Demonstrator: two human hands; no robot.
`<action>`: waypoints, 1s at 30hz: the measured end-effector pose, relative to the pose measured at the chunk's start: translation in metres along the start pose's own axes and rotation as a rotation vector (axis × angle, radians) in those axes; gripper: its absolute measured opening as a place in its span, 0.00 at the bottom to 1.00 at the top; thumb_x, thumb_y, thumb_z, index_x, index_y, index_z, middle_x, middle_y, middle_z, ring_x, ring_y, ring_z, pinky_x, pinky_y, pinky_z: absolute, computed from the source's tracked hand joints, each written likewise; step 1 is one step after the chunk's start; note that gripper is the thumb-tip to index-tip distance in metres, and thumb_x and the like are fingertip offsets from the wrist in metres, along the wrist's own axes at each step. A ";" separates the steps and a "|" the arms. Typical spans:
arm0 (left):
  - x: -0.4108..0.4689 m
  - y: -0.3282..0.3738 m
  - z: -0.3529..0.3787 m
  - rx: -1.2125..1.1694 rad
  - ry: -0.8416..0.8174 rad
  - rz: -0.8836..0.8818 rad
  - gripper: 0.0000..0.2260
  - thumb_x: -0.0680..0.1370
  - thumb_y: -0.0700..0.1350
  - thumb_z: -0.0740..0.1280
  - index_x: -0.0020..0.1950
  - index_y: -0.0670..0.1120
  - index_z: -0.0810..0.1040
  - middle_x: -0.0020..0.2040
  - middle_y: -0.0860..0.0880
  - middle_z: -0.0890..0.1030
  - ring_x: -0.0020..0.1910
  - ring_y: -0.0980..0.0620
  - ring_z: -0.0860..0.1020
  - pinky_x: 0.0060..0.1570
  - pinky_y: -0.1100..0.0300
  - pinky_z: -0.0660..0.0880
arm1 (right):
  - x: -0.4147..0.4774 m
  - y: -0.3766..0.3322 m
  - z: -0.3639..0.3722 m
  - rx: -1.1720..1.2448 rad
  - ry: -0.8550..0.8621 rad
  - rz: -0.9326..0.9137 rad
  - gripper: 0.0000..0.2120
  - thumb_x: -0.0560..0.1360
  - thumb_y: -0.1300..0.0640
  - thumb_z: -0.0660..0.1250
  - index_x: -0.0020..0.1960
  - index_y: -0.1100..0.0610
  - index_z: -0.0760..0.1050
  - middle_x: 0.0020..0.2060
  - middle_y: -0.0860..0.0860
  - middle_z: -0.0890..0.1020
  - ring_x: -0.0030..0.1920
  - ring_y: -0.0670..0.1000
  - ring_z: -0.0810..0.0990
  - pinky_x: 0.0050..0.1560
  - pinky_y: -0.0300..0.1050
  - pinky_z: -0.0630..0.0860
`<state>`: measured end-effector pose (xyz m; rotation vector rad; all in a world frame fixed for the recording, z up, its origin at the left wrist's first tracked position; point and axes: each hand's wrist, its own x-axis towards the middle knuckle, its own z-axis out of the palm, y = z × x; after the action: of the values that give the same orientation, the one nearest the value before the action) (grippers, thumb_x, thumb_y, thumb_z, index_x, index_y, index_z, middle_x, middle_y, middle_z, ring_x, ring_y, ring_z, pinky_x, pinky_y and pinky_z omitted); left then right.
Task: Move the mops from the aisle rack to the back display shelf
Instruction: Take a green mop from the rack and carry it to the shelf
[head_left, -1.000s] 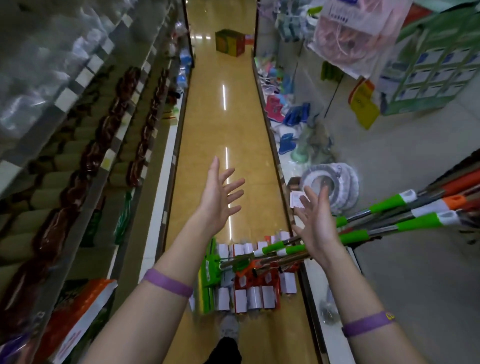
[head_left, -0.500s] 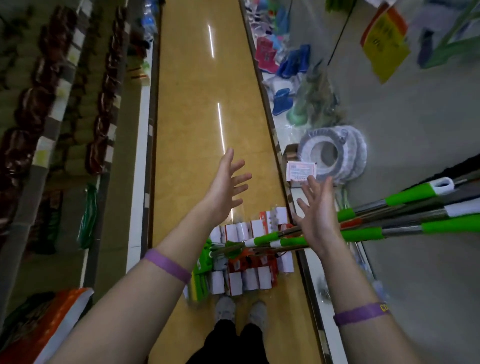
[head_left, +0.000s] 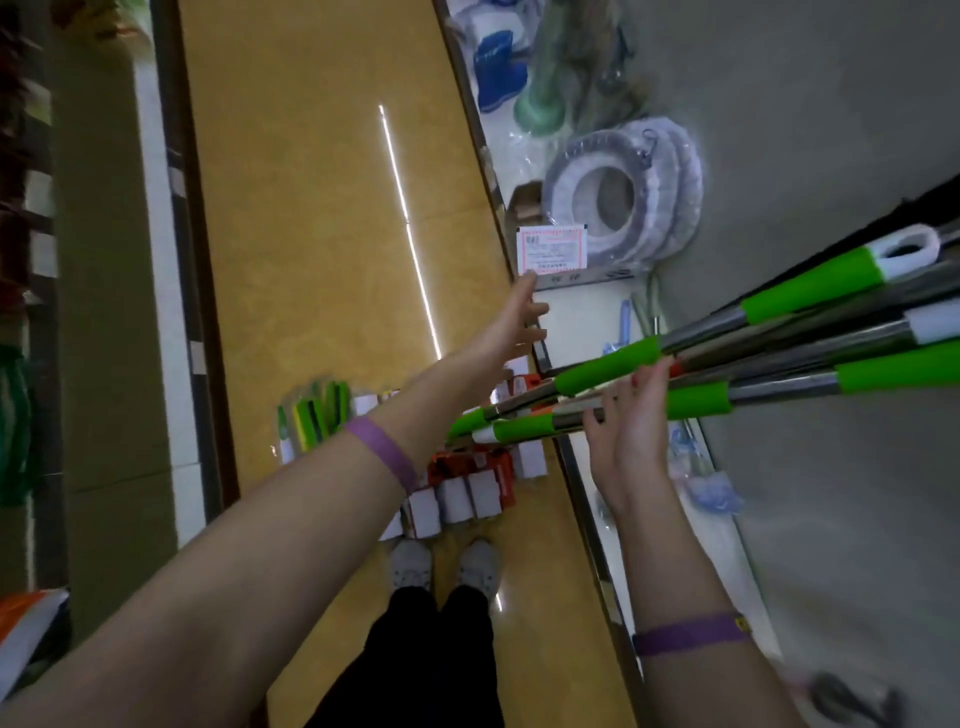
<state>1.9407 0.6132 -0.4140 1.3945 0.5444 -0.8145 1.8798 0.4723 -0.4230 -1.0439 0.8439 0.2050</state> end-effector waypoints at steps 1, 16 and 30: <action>0.013 -0.001 0.012 0.024 -0.019 0.002 0.35 0.78 0.71 0.45 0.76 0.51 0.67 0.74 0.44 0.69 0.75 0.45 0.63 0.73 0.42 0.55 | 0.008 0.002 -0.003 0.005 0.010 0.006 0.35 0.81 0.34 0.51 0.81 0.51 0.51 0.80 0.52 0.57 0.79 0.53 0.57 0.78 0.55 0.57; 0.054 -0.031 0.042 0.443 -0.143 -0.017 0.34 0.79 0.68 0.50 0.75 0.46 0.68 0.73 0.45 0.70 0.70 0.46 0.70 0.72 0.51 0.63 | 0.052 0.014 0.001 -0.099 0.071 0.080 0.24 0.84 0.42 0.54 0.76 0.52 0.65 0.61 0.48 0.76 0.68 0.50 0.74 0.68 0.47 0.69; -0.048 -0.017 -0.077 0.344 0.206 0.186 0.20 0.82 0.60 0.58 0.64 0.48 0.78 0.60 0.49 0.80 0.58 0.53 0.78 0.56 0.63 0.72 | -0.045 0.006 0.133 -0.720 -0.178 -0.039 0.42 0.72 0.24 0.48 0.62 0.58 0.73 0.58 0.61 0.81 0.57 0.60 0.80 0.61 0.59 0.74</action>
<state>1.9077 0.6982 -0.3985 1.8306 0.4351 -0.6362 1.9143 0.5953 -0.3654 -1.6820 0.5893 0.5878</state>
